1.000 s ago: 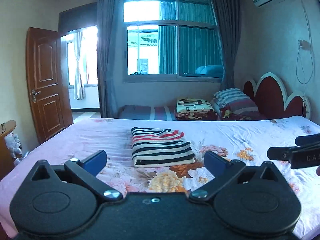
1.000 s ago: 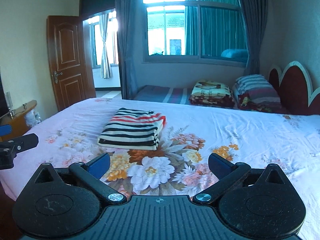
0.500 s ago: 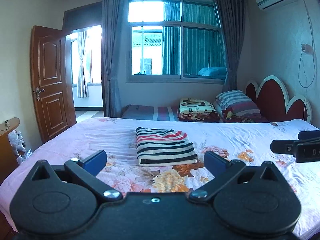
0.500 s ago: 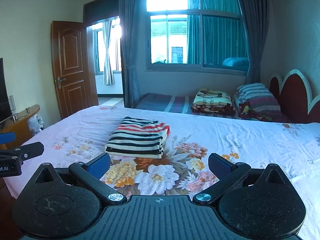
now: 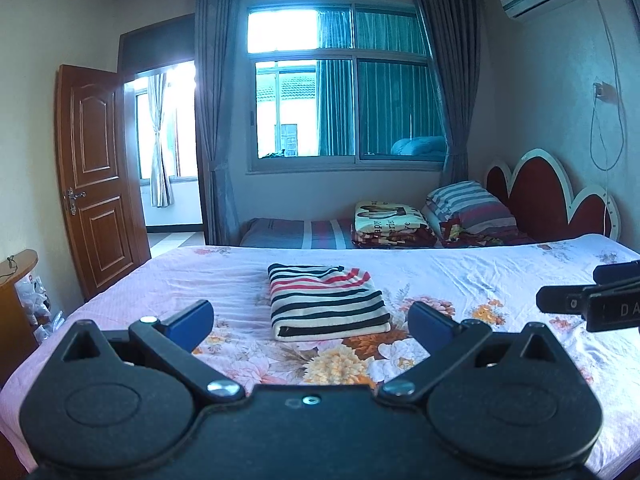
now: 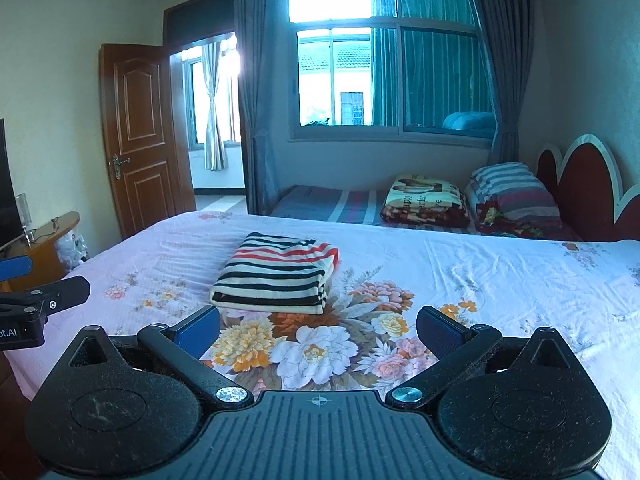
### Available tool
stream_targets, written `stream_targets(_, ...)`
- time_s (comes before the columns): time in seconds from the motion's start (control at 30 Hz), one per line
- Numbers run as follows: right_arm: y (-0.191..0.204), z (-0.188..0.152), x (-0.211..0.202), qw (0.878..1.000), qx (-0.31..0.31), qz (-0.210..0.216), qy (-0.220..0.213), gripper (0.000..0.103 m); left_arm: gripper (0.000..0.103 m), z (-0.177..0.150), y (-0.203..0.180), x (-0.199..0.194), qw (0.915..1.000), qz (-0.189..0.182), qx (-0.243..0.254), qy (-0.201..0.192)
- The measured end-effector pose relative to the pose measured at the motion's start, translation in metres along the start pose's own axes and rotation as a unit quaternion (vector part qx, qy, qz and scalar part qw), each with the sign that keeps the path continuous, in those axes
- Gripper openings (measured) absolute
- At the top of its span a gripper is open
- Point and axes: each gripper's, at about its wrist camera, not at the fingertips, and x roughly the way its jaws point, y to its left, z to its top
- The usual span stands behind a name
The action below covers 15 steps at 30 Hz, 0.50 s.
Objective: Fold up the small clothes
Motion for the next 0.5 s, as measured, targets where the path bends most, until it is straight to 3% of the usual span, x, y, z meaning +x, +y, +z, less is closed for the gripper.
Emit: stream_targets(0.5, -0.0001, 0.0026, 0.0004, 1.000, 0.003, -0.003, 0.002, 0.103, 0.102, 0.0026, 0.0018, -0.0006, 1.0000, -0.002, 0.001, -0.002)
